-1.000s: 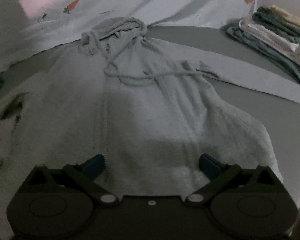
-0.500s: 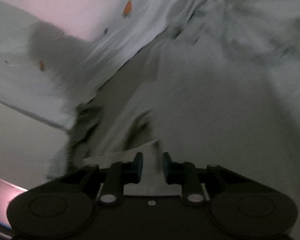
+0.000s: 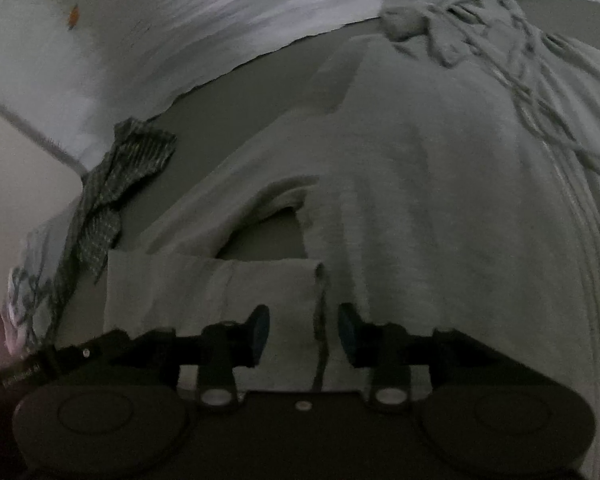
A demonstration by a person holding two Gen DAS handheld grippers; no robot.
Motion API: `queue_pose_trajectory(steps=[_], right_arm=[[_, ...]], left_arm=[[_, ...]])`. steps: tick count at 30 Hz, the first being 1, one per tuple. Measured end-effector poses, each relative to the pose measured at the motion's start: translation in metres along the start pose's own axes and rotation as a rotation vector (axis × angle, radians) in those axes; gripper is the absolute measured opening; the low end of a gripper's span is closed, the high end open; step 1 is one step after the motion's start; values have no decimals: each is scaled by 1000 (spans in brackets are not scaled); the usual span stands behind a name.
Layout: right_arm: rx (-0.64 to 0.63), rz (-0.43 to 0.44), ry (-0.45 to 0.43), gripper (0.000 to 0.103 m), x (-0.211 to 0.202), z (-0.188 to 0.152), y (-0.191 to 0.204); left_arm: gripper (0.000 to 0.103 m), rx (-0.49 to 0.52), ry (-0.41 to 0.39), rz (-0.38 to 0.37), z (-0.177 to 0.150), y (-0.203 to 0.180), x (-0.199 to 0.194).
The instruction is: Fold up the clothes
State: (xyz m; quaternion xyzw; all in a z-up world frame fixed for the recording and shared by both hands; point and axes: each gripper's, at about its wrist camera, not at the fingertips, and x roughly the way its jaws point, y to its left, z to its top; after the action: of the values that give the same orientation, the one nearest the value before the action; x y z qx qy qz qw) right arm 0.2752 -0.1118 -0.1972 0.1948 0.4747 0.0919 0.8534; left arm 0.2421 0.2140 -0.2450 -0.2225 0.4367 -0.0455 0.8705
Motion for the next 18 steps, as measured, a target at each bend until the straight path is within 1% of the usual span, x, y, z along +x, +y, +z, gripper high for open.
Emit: queue_pose_trajectory(steps=[1,2,3,4,6,11,14,16,18], right_arm=[[-4,-1,3,39,2,2,1],[-7,-3,6,36,3,4,2],[-10,6,17,21,5,6,2],[-14,16,29,9,6,8,3],[-9,49,24,4,4,9,1],[-32,94,-20,2,-9,14,3],[-20,130,-58,2,-24,23,0],[-5,147,-108,2,-42,36,-6],[12,139,-170,2,-64,51,-19]], left_arm=[[77,3,0,-1,0,-1,0],[79,6,0,-3,0,-2,1],[80,8,-2,-2,-1,-3,1],[81,10,-4,-1,-1,-4,1],[81,18,-10,0,-2,-5,1],[81,-14,-22,-4,-3,-3,-2],[81,-50,-25,22,0,-7,-7],[81,-28,-48,37,3,-19,-14],[81,13,-75,50,6,-33,-20]])
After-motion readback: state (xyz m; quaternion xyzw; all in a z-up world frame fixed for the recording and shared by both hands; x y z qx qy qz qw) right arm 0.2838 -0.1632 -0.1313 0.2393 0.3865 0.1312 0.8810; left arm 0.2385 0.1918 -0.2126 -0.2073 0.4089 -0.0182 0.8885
